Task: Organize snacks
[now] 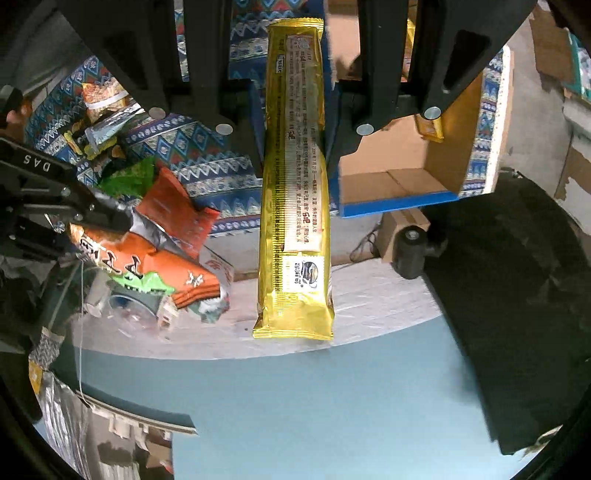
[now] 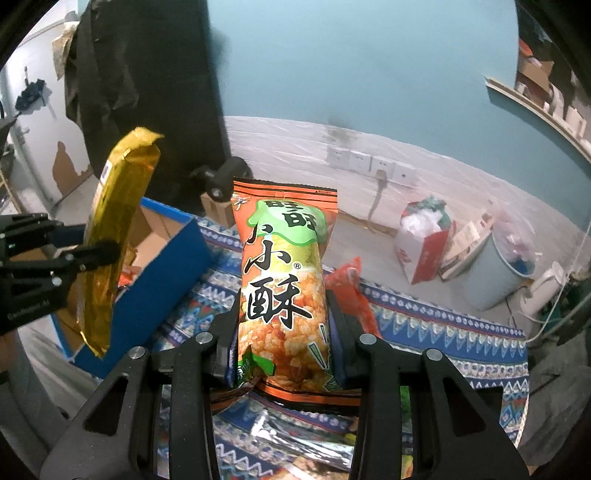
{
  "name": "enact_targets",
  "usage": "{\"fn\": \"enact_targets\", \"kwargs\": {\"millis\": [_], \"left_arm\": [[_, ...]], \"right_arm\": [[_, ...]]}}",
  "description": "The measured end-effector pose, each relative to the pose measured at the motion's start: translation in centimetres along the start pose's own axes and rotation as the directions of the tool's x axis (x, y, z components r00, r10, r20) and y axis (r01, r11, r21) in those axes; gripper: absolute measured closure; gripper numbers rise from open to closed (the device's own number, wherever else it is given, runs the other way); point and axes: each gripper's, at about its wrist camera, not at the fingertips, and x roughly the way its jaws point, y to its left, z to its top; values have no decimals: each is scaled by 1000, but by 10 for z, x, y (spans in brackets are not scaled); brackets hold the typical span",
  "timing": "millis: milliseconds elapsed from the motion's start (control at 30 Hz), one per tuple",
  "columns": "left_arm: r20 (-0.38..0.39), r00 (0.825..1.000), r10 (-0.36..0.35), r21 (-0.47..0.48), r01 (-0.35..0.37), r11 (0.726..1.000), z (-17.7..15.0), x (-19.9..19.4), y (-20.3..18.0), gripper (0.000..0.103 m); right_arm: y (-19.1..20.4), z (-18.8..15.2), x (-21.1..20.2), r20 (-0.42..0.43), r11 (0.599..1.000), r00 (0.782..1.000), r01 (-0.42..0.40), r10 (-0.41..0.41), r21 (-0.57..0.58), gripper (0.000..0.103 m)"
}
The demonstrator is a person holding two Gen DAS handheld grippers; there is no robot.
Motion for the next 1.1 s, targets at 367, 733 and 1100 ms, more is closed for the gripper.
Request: {"fn": "enact_targets", "kwargs": {"millis": [367, 733, 1100], "left_arm": [[-15, 999, 42, -61, -43, 997, -17, -3, 49, 75], [-86, 989, 122, -122, -132, 984, -43, 15, 101, 75], [-166, 972, 164, -166, -192, 967, -68, 39, 146, 74]], "right_arm": [[51, 18, 22, -7, 996, 999, -51, 51, -67, 67], [101, 36, 49, -37, 987, 994, -104, 100, -120, 67], [151, 51, 77, -67, 976, 988, -151, 142, -155, 67]]}}
